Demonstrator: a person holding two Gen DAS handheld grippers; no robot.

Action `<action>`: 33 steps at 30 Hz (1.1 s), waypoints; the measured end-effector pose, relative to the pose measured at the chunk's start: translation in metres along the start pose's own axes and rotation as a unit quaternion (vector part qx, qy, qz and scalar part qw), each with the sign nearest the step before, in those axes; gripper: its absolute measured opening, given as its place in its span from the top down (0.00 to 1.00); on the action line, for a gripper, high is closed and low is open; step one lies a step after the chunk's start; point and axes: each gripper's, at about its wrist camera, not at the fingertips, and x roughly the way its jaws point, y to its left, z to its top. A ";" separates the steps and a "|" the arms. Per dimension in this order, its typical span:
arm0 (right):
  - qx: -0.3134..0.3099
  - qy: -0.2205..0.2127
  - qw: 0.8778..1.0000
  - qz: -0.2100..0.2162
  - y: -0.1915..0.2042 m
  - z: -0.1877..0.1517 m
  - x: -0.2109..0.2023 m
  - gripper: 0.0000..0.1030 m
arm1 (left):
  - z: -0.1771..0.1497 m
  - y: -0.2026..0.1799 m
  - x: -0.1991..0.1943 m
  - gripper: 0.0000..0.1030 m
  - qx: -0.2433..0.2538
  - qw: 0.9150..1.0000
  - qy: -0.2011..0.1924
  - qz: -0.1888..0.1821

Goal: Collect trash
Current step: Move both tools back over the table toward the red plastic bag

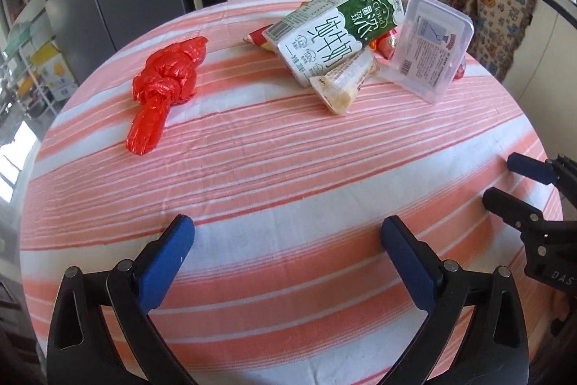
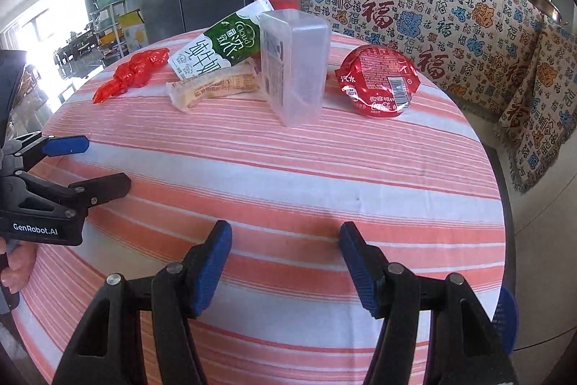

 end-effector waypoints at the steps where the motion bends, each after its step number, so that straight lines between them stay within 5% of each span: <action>1: 0.001 0.001 1.000 -0.001 0.000 0.001 0.001 0.36 | 0.002 0.000 0.001 0.00 -0.003 1.000 0.000 0.001; 25: 0.009 0.005 1.000 0.000 -0.006 0.007 0.005 0.31 | 0.001 0.015 -0.010 0.01 -0.029 0.999 -0.011 -0.010; 33: 0.009 0.006 1.000 0.001 -0.007 0.007 0.004 0.31 | 0.072 0.080 0.008 0.01 -0.056 0.998 -0.010 0.010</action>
